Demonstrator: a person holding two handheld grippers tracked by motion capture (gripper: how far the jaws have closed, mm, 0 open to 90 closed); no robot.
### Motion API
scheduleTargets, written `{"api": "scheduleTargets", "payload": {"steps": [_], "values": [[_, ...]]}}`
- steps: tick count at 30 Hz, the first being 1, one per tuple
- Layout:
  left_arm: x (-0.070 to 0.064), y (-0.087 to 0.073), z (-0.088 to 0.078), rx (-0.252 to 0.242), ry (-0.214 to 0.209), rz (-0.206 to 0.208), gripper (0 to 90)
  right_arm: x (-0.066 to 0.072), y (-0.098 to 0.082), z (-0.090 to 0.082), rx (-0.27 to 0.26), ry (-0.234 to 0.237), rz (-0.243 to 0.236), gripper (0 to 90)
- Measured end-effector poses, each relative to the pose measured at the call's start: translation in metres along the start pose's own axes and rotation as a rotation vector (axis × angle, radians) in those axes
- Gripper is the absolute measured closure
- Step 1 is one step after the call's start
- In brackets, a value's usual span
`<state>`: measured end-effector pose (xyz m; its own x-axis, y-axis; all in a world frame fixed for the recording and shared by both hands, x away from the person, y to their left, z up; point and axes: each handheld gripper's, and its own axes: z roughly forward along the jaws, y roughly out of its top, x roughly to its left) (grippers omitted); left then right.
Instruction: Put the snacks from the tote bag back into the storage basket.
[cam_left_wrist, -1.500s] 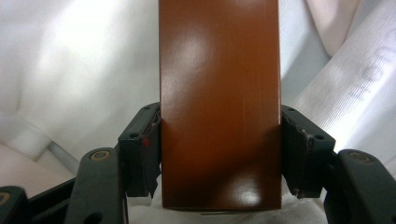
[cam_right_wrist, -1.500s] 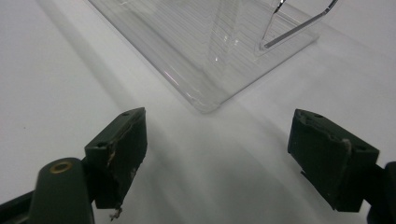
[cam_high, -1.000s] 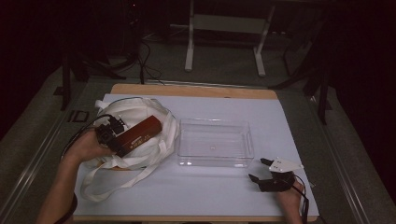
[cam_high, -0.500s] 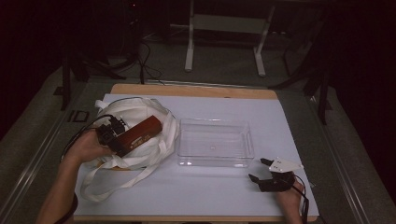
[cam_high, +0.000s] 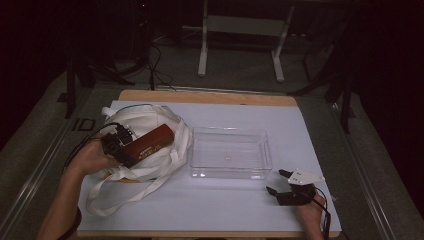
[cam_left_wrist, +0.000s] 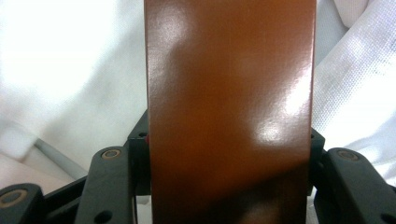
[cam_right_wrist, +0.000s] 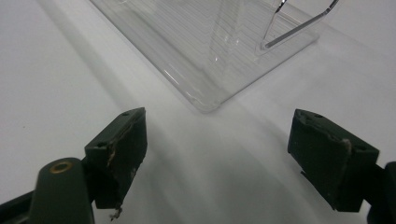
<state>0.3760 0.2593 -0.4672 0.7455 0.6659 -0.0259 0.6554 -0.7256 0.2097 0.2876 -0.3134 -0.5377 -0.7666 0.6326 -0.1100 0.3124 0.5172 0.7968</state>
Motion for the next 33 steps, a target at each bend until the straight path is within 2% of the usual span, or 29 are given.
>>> {"api": "scheduleTargets", "payload": {"steps": [4, 9, 18, 33], "values": [[0.001, -0.001, -0.003, -0.015, 0.009, -0.005, 44.4, 0.000, 0.000, 0.000, 0.000, 0.000, -0.001, 19.9], [0.003, -0.005, -0.010, -0.066, 0.003, -0.017, 44.4, 0.000, 0.000, 0.000, 0.002, 0.000, -0.002, 19.9], [0.005, -0.012, -0.023, -0.120, 0.019, -0.021, 44.4, 0.000, 0.000, 0.000, 0.002, 0.000, -0.003, 19.9], [0.001, -0.011, -0.049, -0.177, 0.051, 0.023, 44.4, 0.000, 0.000, 0.000, 0.004, 0.000, -0.001, 19.9]]}}
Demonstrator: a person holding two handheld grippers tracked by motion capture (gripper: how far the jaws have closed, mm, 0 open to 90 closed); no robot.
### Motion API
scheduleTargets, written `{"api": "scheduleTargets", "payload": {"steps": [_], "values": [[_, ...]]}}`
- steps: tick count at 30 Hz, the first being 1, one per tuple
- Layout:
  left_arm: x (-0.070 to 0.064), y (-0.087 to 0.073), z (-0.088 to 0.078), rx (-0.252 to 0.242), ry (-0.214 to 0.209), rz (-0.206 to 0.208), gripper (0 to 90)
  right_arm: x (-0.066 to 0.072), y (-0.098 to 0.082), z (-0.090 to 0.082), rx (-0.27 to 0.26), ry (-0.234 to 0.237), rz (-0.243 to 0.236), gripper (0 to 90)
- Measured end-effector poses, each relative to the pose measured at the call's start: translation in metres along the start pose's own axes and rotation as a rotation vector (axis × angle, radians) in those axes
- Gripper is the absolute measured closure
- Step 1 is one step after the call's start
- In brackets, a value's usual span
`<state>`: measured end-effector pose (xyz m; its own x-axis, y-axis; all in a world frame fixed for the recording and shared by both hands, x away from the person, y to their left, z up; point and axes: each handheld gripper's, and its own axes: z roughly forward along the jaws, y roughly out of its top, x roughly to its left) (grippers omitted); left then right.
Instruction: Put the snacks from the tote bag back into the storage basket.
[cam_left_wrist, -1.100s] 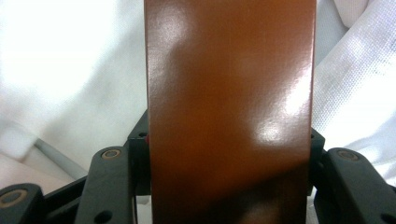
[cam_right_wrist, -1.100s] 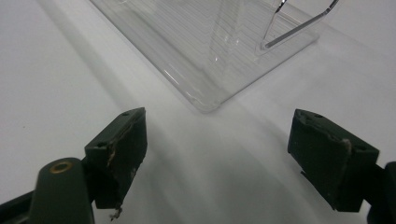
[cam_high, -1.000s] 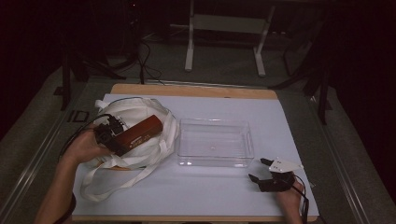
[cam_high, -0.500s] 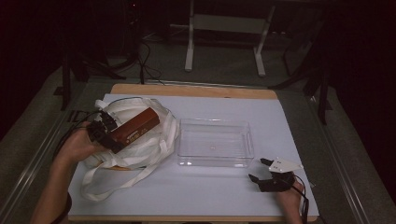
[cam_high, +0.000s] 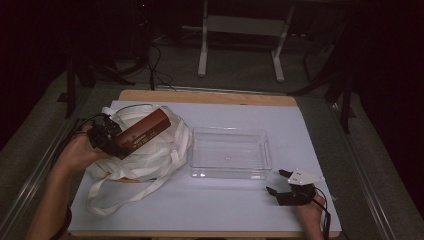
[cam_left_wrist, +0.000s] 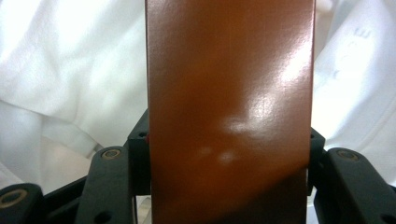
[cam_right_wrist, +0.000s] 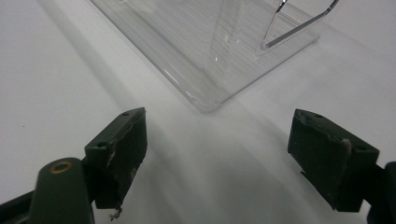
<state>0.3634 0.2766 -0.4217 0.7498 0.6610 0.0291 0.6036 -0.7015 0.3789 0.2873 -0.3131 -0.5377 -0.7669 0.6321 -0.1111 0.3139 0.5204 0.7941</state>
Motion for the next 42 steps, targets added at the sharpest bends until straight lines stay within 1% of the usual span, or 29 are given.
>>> {"api": "scheduleTargets", "payload": {"steps": [6, 7, 8, 12, 23, 30, 42], "values": [[-0.003, 0.004, -0.006, -0.010, 0.005, 0.017, 44.5, 0.000, 0.000, 0.000, 0.001, 0.000, 0.000, 19.9], [-0.004, 0.006, -0.008, -0.012, 0.005, 0.029, 44.5, 0.000, 0.000, 0.000, 0.000, -0.001, 0.000, 19.8], [-0.005, 0.007, -0.009, -0.016, 0.003, 0.030, 44.5, 0.000, 0.000, 0.000, 0.000, 0.000, 0.000, 19.9], [-0.009, 0.011, -0.013, -0.026, 0.009, 0.060, 44.5, 0.000, 0.000, 0.000, -0.001, 0.000, 0.000, 19.9], [-0.019, 0.025, -0.023, -0.041, 0.005, 0.104, 44.5, 0.000, 0.000, 0.000, -0.001, 0.001, -0.001, 19.9], [-0.023, 0.032, -0.025, -0.047, -0.002, 0.131, 44.5, 0.000, 0.000, 0.000, 0.000, 0.001, 0.001, 19.9], [-0.030, 0.043, -0.026, -0.033, -0.011, 0.174, 44.5, 0.000, 0.000, 0.000, 0.002, 0.002, 0.001, 19.9]]}}
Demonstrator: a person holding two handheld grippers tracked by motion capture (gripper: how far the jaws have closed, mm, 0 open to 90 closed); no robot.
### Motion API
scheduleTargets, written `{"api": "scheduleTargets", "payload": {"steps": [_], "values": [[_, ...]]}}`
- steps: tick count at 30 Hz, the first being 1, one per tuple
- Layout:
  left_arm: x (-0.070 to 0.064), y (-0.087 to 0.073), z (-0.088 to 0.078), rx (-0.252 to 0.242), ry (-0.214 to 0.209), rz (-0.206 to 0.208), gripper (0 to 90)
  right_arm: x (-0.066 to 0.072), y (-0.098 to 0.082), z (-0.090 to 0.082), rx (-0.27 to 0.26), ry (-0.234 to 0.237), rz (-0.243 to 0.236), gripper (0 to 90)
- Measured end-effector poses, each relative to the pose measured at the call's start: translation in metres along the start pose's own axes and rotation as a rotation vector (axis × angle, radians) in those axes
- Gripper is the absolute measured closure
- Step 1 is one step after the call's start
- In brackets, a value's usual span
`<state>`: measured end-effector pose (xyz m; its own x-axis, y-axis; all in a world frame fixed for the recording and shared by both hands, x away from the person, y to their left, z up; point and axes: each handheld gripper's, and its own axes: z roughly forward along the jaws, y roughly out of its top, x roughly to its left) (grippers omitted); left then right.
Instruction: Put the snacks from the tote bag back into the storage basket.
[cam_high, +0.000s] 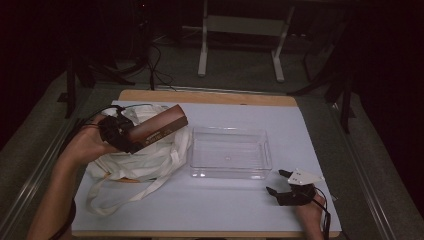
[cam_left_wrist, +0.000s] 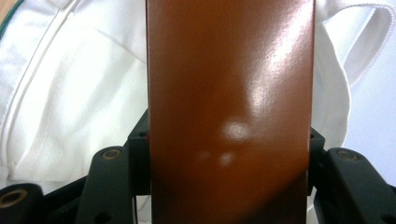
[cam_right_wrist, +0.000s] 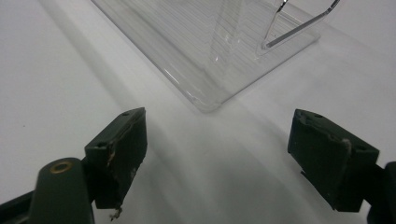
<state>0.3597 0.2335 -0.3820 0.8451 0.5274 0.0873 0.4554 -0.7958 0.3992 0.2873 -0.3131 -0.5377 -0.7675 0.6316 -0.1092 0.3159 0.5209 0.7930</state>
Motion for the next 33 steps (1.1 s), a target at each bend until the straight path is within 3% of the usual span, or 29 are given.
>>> {"api": "scheduleTargets", "payload": {"steps": [33], "values": [[-0.015, 0.037, 0.000, 0.020, -0.027, 0.122, 44.4, 0.000, 0.000, 0.000, 0.002, 0.001, -0.004, 19.9]]}}
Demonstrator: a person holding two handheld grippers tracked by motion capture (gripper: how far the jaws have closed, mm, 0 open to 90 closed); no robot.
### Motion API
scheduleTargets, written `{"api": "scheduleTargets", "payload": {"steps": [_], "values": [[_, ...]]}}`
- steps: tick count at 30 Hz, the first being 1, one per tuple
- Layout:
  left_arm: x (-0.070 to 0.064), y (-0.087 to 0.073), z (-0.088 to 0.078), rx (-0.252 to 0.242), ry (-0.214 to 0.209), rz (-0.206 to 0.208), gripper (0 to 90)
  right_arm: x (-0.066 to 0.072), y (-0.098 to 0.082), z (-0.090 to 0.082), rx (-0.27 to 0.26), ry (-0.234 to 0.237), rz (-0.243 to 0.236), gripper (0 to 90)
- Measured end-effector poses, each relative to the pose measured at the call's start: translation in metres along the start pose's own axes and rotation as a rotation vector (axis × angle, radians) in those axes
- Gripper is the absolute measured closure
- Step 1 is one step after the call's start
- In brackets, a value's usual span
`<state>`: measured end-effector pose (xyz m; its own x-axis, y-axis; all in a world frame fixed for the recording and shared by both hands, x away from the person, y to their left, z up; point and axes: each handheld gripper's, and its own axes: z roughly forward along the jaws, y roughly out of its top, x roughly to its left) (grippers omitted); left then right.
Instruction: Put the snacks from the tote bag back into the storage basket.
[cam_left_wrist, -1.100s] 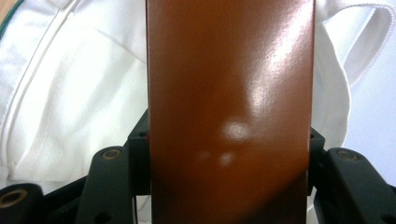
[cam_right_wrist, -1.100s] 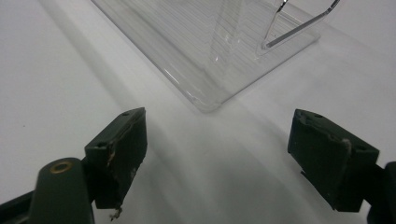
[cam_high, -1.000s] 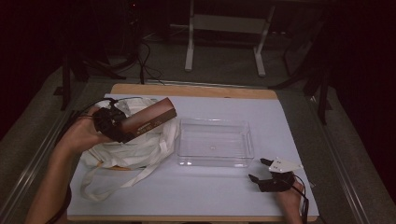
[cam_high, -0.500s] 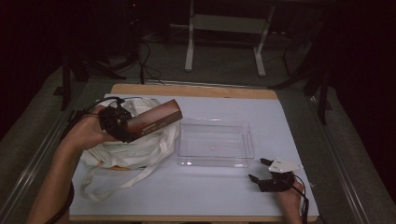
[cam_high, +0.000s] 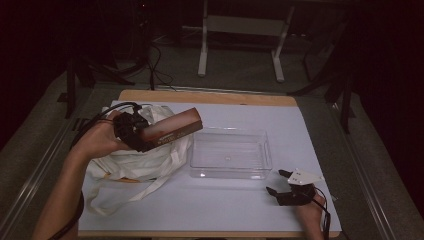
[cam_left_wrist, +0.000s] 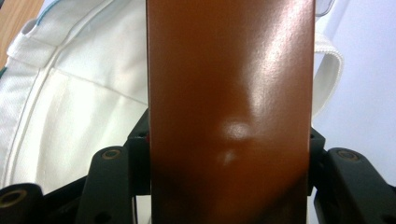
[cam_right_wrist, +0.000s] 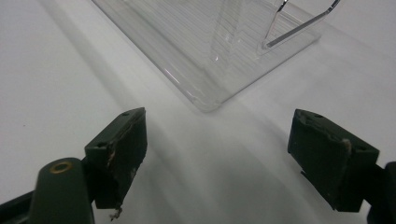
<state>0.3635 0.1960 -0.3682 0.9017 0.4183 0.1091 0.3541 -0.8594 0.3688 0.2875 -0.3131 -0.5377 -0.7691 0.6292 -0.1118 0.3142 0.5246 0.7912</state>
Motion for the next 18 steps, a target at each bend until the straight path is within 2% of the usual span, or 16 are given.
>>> {"api": "scheduleTargets", "payload": {"steps": [18], "values": [[-0.004, 0.019, 0.002, 0.004, -0.008, 0.050, 44.3, 0.000, 0.000, 0.000, 0.001, 0.000, 0.000, 19.9]]}}
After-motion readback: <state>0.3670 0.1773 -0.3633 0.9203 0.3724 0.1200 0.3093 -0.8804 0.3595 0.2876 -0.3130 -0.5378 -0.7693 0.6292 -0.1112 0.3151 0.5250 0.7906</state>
